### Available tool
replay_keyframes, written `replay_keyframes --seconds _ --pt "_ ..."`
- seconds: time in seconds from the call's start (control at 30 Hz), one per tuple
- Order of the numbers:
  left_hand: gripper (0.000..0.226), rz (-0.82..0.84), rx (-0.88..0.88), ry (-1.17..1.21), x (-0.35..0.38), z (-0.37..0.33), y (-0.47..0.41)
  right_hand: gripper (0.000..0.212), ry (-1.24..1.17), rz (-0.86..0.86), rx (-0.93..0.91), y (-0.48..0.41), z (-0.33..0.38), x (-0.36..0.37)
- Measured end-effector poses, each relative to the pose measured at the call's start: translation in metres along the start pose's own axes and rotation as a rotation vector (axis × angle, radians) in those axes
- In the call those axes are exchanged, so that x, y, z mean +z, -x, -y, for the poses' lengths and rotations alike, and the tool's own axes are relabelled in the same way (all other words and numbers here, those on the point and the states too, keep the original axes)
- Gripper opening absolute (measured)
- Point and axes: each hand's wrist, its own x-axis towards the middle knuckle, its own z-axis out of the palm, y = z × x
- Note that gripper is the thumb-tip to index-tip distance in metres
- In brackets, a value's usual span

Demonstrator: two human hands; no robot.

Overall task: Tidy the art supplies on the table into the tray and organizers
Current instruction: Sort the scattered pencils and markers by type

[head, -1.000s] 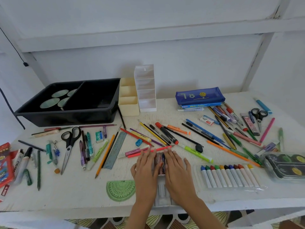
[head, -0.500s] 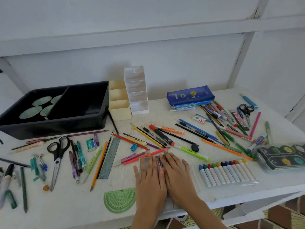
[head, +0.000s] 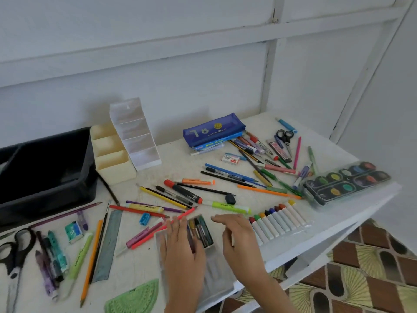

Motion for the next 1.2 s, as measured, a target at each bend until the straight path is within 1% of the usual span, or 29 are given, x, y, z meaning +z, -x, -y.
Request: replay_keyframes --seconds 0.1,0.17,0.23,0.3,0.4,0.5,0.57,0.63,0.7,0.77,0.8,0.9,0.97,1.03,1.1,1.2 --pt "0.044 -0.030 0.092 0.125 0.015 -0.031 -0.012 0.039 0.009 -0.072 0.056 -0.019 -0.018 -0.031" --pt "0.037 0.011 0.191 0.186 0.025 -0.056 -0.020 0.040 0.014 -0.100 0.107 -0.034 -0.033 -0.054" --pt "0.030 0.070 0.342 0.190 0.039 -0.079 -0.032 0.039 0.022 -0.134 0.131 -0.047 -0.050 -0.075" --pt "0.025 0.137 0.475 0.148 0.056 -0.102 -0.045 0.037 0.020 -0.168 0.138 -0.059 -0.066 -0.094" --pt "0.026 0.216 0.613 0.039 0.081 -0.133 -0.064 0.034 0.047 -0.199 0.120 -0.075 -0.088 -0.117" --pt "0.026 0.268 0.679 -0.106 0.103 -0.149 -0.075 0.036 0.054 -0.195 0.123 -0.088 -0.108 -0.136" --pt "0.029 0.254 0.665 -0.235 0.112 -0.152 -0.078 0.037 0.060 -0.170 0.171 -0.095 -0.121 -0.149" --pt "0.032 0.244 0.633 -0.285 0.119 -0.152 -0.080 0.038 0.103 -0.106 0.233 -0.104 -0.133 -0.161" --pt "0.027 0.253 0.608 -0.245 0.121 -0.151 -0.079 0.035 0.203 -0.008 0.256 -0.116 -0.145 -0.173" --pt "0.016 0.284 0.593 -0.238 0.117 -0.156 -0.082 0.028 0.365 0.141 0.226 -0.134 -0.155 -0.184" --pt "0.016 0.261 0.614 -0.221 0.117 -0.157 -0.086 0.024 0.428 0.233 0.211 -0.145 -0.158 -0.189" --pt "0.017 0.199 0.588 -0.086 0.113 -0.170 -0.097 0.017 0.422 0.484 0.225 -0.176 -0.162 -0.203" --pt "0.011 0.135 0.535 0.074 0.112 -0.183 -0.100 0.015 0.467 0.650 0.208 -0.191 -0.164 -0.207" --pt "0.007 0.107 0.463 0.251 0.118 -0.193 -0.100 0.012 0.531 0.803 0.174 -0.201 -0.165 -0.207" --pt "0.005 0.109 0.358 0.380 0.122 -0.204 -0.098 0.011 0.568 0.901 0.139 -0.207 -0.165 -0.204" --pt "0.007 0.144 0.194 0.496 0.131 -0.210 -0.095 0.009 0.588 0.959 0.052 -0.213 -0.167 -0.199"
